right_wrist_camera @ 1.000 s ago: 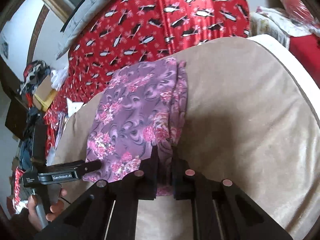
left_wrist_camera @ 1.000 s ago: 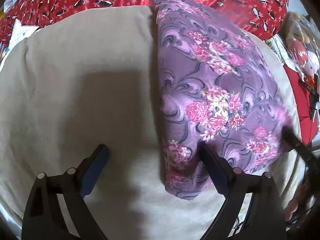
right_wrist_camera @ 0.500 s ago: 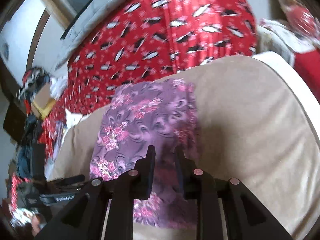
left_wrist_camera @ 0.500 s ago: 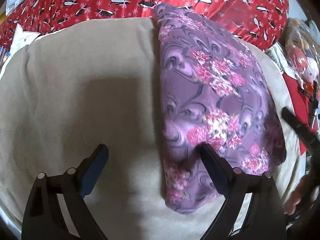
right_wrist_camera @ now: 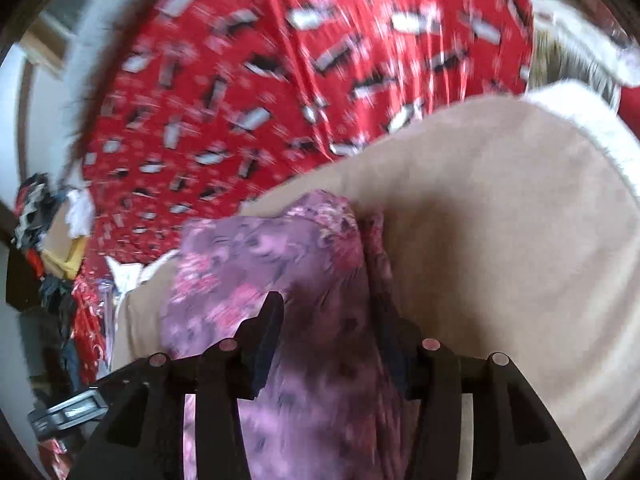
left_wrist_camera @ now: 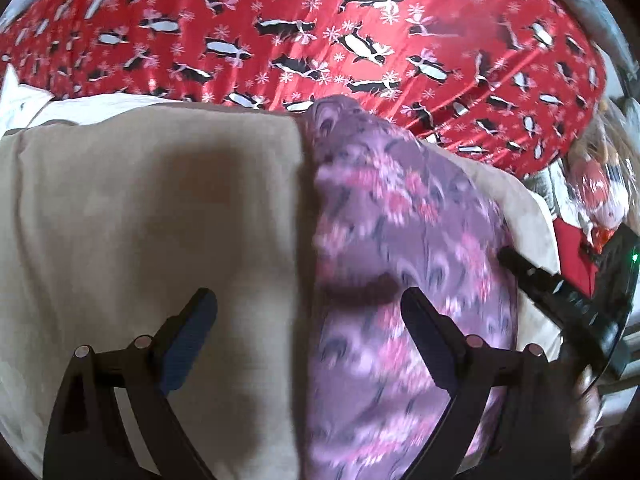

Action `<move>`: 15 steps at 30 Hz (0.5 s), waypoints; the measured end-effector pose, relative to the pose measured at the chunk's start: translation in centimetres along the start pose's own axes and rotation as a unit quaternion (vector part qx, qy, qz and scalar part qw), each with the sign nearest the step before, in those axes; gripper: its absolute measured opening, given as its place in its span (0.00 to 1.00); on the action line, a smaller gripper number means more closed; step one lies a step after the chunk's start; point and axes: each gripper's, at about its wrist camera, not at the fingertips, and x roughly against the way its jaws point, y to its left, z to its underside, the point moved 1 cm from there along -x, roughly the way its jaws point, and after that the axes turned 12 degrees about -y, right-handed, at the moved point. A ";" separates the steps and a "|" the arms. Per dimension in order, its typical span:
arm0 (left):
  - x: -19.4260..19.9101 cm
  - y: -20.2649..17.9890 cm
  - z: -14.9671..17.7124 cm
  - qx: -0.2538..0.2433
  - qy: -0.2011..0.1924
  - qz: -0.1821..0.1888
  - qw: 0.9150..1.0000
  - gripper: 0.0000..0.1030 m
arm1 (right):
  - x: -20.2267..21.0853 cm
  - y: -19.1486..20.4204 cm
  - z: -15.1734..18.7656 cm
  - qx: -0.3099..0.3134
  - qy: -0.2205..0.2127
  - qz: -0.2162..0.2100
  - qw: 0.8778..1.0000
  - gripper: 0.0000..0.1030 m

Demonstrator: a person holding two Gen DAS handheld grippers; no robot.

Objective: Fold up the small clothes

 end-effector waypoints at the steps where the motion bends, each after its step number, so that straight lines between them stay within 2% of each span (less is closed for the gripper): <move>1: -0.3 0.0 -0.3 0.001 -0.002 0.003 1.000 0.92 | -0.2 0.5 -0.3 0.012 -0.011 -0.014 1.000 0.04; 3: -1.4 -0.1 -0.7 0.002 -0.003 0.000 1.000 0.92 | 0.5 0.7 -0.5 0.028 -0.049 -0.016 0.998 0.04; 4: -2.5 0.0 -0.6 0.004 0.005 -0.005 1.000 0.92 | 0.6 0.0 -0.2 0.016 -0.055 -0.010 0.998 0.04; 5: -3.2 -0.1 -0.4 0.008 0.013 -0.006 1.000 0.92 | 0.1 -1.0 0.2 0.001 -0.048 0.001 0.999 0.04; 7: -5.0 0.8 0.2 0.040 0.043 0.019 0.998 0.92 | -1.7 -2.7 0.7 -0.018 -0.015 0.008 1.000 0.05; 9: -4.3 1.7 0.3 0.060 0.034 0.043 0.997 0.92 | -0.8 -2.6 0.5 -0.029 -0.028 0.004 0.999 0.07; 12: -2.7 3.1 0.8 0.089 0.019 0.065 0.994 0.92 | 1.8 -1.2 0.1 -0.008 -0.066 -0.031 0.997 0.12; 14: -2.4 3.5 1.8 0.106 0.019 0.069 0.992 0.92 | 2.6 -0.4 0.6 0.000 -0.066 -0.079 0.995 0.13; 15: -2.6 3.4 2.3 0.107 0.025 0.064 0.992 0.92 | 2.5 -0.1 1.2 0.011 -0.057 -0.084 0.995 0.15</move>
